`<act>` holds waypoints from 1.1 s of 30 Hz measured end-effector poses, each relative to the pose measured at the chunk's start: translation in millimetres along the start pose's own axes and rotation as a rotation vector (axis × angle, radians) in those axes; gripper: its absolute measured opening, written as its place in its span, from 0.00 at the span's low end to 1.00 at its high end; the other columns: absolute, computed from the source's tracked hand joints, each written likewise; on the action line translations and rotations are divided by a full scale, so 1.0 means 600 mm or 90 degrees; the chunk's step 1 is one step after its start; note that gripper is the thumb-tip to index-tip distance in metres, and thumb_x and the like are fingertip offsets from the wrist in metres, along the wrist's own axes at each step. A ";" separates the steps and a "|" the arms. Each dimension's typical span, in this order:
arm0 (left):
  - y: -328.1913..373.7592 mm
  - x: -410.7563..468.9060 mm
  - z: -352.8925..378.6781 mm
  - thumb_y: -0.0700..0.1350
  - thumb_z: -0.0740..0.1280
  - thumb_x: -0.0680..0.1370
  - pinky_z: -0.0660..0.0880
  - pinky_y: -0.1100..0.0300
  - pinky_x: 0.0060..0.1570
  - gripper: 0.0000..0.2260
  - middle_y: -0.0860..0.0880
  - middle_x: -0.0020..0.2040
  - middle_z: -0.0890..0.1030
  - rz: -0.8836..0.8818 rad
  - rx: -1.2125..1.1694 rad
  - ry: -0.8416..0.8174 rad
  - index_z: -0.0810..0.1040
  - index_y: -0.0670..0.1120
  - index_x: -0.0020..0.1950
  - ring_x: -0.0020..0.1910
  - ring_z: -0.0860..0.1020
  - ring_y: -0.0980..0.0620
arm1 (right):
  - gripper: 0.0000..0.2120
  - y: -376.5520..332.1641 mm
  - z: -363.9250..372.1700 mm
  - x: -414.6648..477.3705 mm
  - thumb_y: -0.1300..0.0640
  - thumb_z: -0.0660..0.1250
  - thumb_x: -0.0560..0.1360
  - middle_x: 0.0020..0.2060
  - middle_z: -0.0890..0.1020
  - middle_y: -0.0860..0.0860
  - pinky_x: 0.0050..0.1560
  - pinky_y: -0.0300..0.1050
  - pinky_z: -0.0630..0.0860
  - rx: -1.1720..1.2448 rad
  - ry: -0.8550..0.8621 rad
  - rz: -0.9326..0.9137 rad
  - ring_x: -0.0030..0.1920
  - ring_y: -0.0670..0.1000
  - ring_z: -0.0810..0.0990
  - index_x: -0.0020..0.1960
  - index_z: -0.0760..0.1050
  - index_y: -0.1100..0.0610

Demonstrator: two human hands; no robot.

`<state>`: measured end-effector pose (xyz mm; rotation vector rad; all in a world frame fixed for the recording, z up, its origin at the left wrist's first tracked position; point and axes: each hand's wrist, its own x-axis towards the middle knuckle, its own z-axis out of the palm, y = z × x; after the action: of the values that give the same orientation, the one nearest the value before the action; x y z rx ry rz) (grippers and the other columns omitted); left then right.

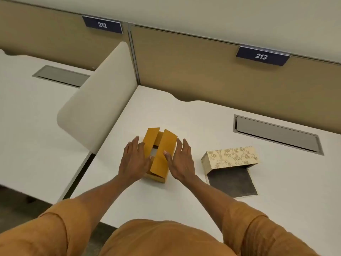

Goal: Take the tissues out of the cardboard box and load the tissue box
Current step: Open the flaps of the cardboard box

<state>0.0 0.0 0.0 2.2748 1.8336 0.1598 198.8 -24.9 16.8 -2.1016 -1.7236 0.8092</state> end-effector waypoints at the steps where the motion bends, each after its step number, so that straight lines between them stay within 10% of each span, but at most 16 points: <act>1: -0.005 -0.004 0.003 0.65 0.55 0.83 0.70 0.38 0.76 0.34 0.35 0.80 0.69 -0.022 -0.019 -0.006 0.73 0.39 0.74 0.77 0.72 0.34 | 0.43 -0.006 0.006 0.002 0.31 0.56 0.84 0.88 0.51 0.60 0.81 0.64 0.67 0.008 -0.010 0.005 0.87 0.62 0.54 0.88 0.49 0.57; 7: -0.010 -0.033 0.001 0.63 0.56 0.83 0.82 0.49 0.45 0.26 0.44 0.59 0.83 -0.092 -0.131 0.060 0.78 0.43 0.62 0.50 0.84 0.42 | 0.46 -0.038 0.036 0.016 0.29 0.62 0.81 0.84 0.60 0.59 0.73 0.64 0.73 0.012 -0.029 0.047 0.81 0.64 0.65 0.86 0.52 0.57; 15: -0.034 -0.026 0.008 0.45 0.59 0.88 0.69 0.55 0.33 0.11 0.43 0.39 0.82 -0.216 -0.190 0.174 0.78 0.41 0.56 0.33 0.79 0.43 | 0.53 -0.049 0.044 0.038 0.33 0.72 0.77 0.80 0.64 0.60 0.67 0.63 0.77 0.032 -0.047 0.091 0.78 0.65 0.69 0.86 0.49 0.59; 27: -0.065 -0.003 0.033 0.33 0.68 0.81 0.81 0.41 0.49 0.18 0.40 0.75 0.72 -0.364 -0.143 0.080 0.80 0.44 0.69 0.62 0.80 0.35 | 0.43 0.017 0.017 0.012 0.44 0.72 0.80 0.81 0.67 0.59 0.70 0.63 0.79 0.257 -0.025 0.104 0.70 0.62 0.81 0.85 0.51 0.52; 33: -0.037 0.017 0.050 0.52 0.59 0.87 0.69 0.40 0.71 0.20 0.36 0.75 0.75 -0.365 -0.094 0.016 0.84 0.39 0.61 0.74 0.70 0.36 | 0.44 0.061 -0.001 0.013 0.67 0.76 0.77 0.76 0.73 0.56 0.66 0.61 0.84 0.229 -0.008 0.099 0.70 0.59 0.80 0.85 0.56 0.53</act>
<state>-12.6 11.5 -34.7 1.5796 2.3092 0.2182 228.9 -26.0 -5.1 -1.9983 -1.3133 1.0875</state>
